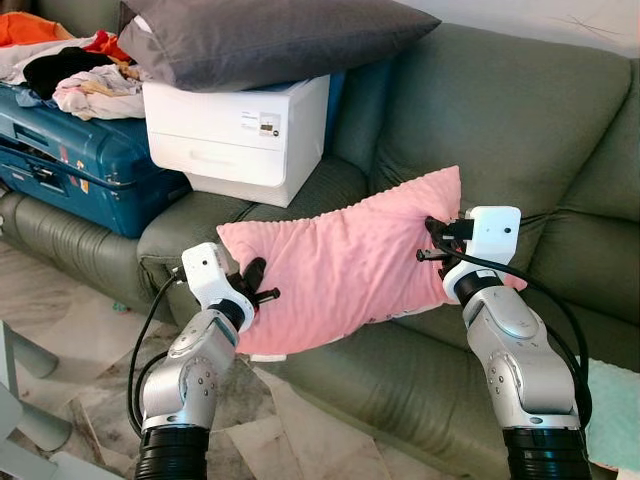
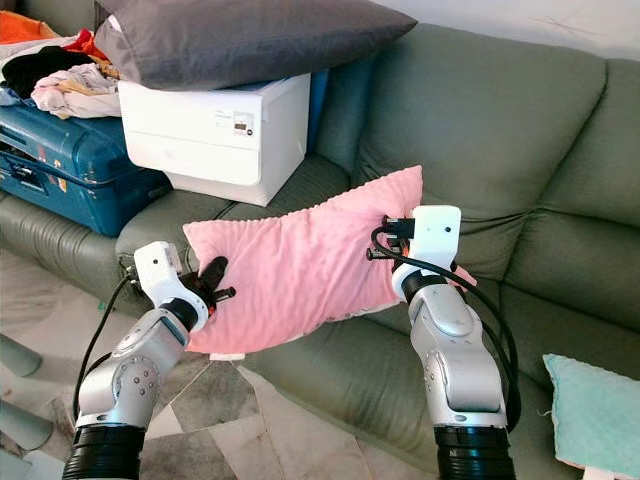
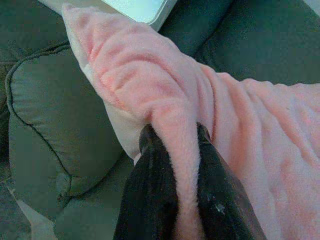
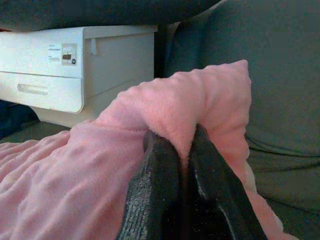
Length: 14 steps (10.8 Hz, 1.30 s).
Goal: Move the pillow to the sofa
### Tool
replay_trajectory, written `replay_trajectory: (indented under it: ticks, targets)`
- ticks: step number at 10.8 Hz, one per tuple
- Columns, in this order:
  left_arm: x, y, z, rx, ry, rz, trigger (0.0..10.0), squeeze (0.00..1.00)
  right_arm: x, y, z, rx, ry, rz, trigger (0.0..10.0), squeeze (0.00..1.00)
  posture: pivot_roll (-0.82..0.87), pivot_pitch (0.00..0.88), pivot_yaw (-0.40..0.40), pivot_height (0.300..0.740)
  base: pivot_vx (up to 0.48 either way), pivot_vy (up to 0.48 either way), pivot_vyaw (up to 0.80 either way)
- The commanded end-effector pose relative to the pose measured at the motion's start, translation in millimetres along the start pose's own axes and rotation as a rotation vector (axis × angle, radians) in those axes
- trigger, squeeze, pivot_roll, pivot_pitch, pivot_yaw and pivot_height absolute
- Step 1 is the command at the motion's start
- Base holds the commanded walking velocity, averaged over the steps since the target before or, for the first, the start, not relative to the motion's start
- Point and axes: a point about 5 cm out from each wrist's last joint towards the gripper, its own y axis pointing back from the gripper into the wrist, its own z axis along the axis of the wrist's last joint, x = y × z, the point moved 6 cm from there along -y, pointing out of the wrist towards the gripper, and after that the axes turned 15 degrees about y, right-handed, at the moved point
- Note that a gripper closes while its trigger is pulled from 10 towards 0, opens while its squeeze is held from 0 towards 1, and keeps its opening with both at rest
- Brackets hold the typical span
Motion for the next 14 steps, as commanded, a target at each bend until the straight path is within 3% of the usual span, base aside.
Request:
replay_trajectory:
  ticks: [1, 4, 14]
  targets:
    - [-13.2, -0.6, 0.6, 0.005, -0.012, -0.047, 10.0, 0.00, -1.7, 0.7, 11.2, -0.035, 0.007, -0.007, 10.0, 0.00, -0.18, 0.000, -0.022, 0.740, 0.000, 0.000, 0.00]
    - [-14.4, -0.7, -0.4, 0.011, -0.015, -0.052, 10.0, 0.00, -2.4, 1.5, 10.6, -0.032, 0.008, -0.008, 10.0, 0.00, -0.18, 0.000, -0.025, 0.740, 0.000, 0.000, 0.00]
    - [-13.6, -5.3, 3.2, 0.012, -0.018, -0.054, 10.0, 0.00, -5.0, -4.4, 15.3, -0.042, 0.011, -0.015, 10.0, 0.00, -0.18, 0.000, -0.034, 0.740, 0.000, -0.290, 0.00]
